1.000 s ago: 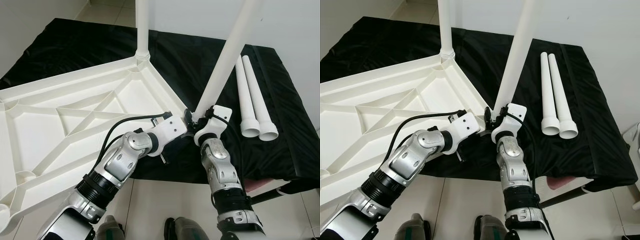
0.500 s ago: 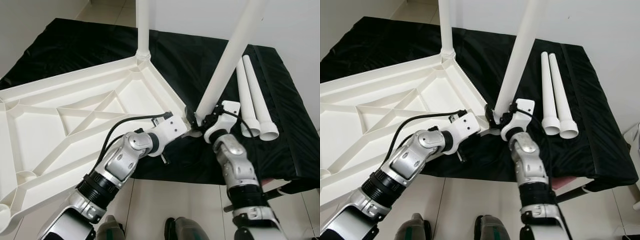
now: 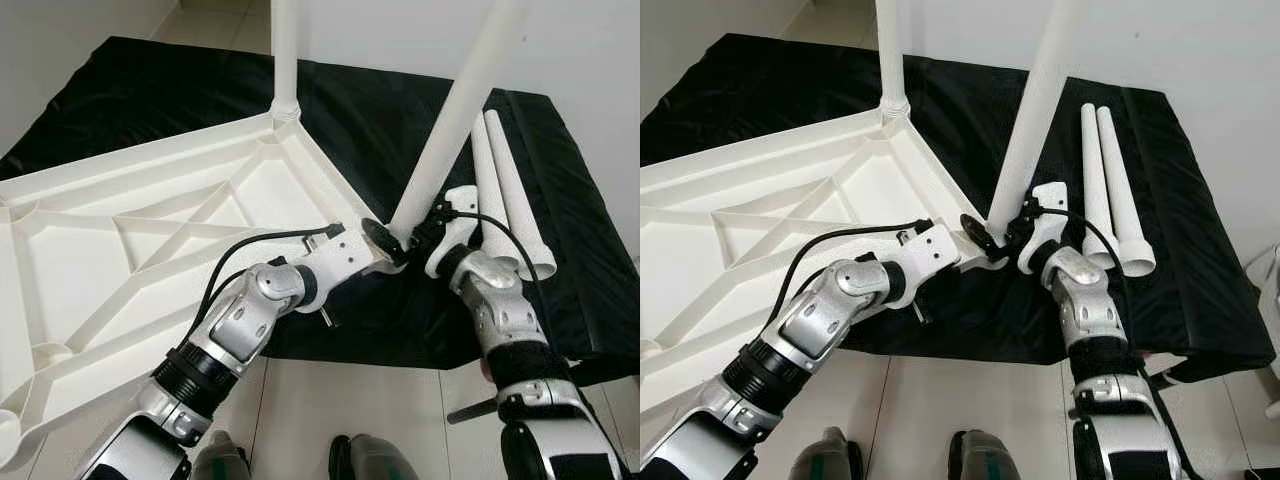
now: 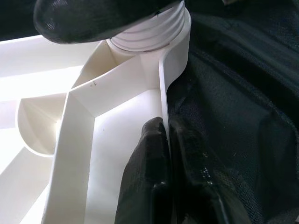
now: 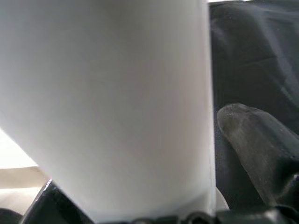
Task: Building children table
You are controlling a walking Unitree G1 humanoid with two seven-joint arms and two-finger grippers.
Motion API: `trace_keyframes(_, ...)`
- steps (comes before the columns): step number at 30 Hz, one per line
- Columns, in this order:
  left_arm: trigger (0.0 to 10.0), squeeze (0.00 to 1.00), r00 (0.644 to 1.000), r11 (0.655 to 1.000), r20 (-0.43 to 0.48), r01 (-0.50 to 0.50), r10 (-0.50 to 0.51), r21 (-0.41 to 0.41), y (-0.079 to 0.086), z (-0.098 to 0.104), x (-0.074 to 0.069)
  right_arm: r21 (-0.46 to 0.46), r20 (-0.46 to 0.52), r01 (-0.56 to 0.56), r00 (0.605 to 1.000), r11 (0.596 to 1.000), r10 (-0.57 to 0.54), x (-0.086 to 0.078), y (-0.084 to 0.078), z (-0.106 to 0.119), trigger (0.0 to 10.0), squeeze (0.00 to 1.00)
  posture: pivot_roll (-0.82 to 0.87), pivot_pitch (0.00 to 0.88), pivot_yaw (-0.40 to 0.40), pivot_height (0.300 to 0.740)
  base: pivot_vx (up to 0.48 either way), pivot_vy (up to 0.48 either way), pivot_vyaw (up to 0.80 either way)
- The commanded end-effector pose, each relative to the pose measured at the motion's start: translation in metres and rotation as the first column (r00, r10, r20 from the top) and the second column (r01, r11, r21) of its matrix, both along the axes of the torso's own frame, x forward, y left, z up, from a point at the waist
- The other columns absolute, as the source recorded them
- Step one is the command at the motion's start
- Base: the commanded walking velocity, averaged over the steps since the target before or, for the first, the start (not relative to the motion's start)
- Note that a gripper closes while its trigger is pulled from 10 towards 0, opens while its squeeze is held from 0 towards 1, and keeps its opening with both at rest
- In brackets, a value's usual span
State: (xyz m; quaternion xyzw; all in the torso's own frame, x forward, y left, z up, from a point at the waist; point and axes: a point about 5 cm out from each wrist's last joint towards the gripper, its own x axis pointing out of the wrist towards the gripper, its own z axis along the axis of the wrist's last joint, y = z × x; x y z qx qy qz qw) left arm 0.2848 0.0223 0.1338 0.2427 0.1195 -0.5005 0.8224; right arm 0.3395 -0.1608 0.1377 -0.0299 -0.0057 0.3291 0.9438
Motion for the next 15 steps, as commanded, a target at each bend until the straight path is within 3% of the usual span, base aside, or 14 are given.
trace_keyframes(1, 10.0, 0.00, 0.996, 0.997, -0.048, 0.081, -0.080, 0.020, -0.008, -0.009, -0.008, -0.022, -0.018, -0.053, 0.998, 0.998, 0.052, 0.003, 0.005, -0.004, 10.0, 0.00, -0.05, 0.012, -0.035, 0.740, 0.000, 0.000, 0.00)
trace_keyframes(14, 10.0, 0.00, 0.994, 0.995, -0.039, 0.101, -0.100, 0.024, -0.011, -0.006, -0.006, -0.029, -0.071, -0.023, 0.997, 0.999, 0.021, 0.005, 0.003, -0.023, 10.0, 0.00, -0.06, 0.000, -0.017, 0.740, 0.000, 0.000, 0.00)
trace_keyframes(15, 10.0, 0.00, 0.994, 0.994, -0.039, 0.103, -0.102, 0.024, -0.011, -0.007, -0.006, -0.018, -0.074, -0.022, 0.997, 1.000, 0.021, 0.005, 0.002, -0.024, 2.7, 0.00, -0.06, 0.000, -0.017, 0.740, 0.000, 0.000, 0.00)
